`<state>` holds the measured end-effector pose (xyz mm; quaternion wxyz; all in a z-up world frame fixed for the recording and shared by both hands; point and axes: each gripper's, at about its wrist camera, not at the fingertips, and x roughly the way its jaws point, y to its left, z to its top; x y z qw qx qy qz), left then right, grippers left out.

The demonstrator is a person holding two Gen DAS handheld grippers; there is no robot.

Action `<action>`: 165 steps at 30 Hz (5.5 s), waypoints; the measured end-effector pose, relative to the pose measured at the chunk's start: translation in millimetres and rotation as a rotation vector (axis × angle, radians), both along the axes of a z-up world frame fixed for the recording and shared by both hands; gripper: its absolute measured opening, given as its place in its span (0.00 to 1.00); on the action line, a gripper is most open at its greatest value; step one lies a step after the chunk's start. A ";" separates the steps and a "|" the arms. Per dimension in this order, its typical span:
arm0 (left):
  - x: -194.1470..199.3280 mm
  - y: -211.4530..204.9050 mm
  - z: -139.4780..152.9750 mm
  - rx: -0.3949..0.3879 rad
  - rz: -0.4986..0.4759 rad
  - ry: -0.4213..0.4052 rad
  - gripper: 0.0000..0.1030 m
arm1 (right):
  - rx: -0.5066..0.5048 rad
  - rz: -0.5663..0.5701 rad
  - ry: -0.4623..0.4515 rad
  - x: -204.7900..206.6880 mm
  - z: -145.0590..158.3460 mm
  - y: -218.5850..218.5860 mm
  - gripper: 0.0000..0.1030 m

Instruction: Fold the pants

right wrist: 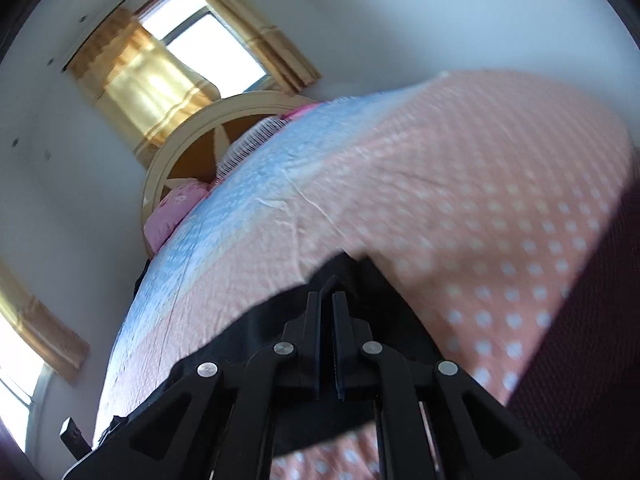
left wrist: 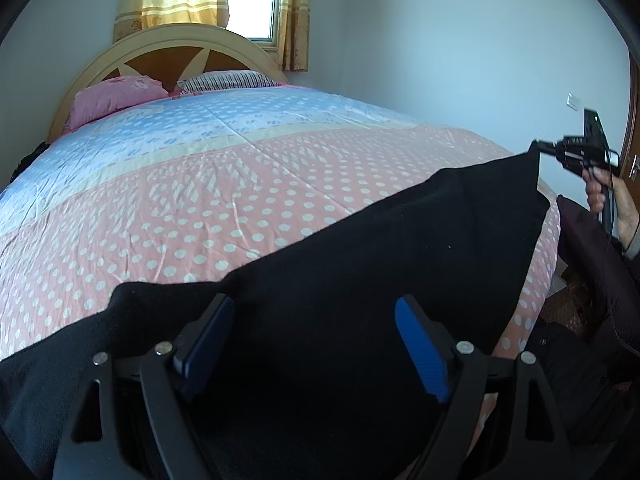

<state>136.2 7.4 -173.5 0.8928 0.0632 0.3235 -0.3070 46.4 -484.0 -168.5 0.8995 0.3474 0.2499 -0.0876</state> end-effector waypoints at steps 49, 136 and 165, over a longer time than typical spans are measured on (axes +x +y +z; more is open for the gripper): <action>-50.0 -154.5 6.9 0.245 -0.479 -0.056 0.04 | -0.041 0.090 -0.088 12.8 0.6 14.5 0.06; -13.4 104.8 12.1 0.120 0.188 -0.095 0.86 | -0.352 0.610 0.237 129.7 63.0 172.3 0.14; -28.2 114.5 -22.4 0.091 0.164 -0.084 0.99 | -0.044 1.546 0.393 227.9 -31.4 539.9 0.14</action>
